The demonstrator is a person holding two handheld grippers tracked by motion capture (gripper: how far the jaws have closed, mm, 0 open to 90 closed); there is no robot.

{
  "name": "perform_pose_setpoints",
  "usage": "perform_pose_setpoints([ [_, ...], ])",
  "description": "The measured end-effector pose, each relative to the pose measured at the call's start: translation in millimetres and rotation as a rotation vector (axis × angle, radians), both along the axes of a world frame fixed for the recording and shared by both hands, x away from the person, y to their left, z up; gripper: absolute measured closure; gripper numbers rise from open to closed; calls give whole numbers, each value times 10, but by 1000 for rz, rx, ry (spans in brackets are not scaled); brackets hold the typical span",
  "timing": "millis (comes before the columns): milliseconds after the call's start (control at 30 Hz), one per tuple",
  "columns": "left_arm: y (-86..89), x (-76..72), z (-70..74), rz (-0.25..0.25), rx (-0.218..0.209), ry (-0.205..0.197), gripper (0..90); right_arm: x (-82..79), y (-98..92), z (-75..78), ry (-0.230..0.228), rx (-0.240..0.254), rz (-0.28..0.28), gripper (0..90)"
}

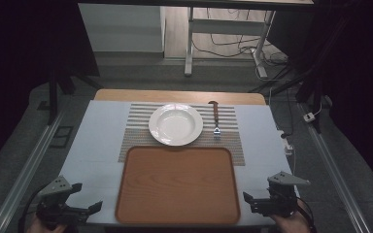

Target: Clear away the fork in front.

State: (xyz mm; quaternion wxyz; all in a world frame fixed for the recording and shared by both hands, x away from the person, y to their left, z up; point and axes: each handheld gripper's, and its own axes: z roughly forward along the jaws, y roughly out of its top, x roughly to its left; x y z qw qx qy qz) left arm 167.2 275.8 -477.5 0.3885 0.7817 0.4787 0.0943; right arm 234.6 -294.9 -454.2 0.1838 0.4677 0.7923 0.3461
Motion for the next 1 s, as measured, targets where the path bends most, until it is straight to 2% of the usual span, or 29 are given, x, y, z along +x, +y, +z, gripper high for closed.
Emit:
perform_pose_setpoints([
  [200,17,16,-6,-4,-15,12,0,13,4,-8,18,-3,9,0],
  [333,15,23,-10,-6,-16,17,0,13,13,-10,24,-17,10,0],
  [533,11,31,-13,-15,-16,24,0,26,13,-16,36,-12,15,0],
  [800,19,30,-13,-12,-21,24,0,21,41,-11,35,-36,36,0],
  [1000,27,29,-13,-10,-27,23,0,13,74,25,24,-13,61,0],
])
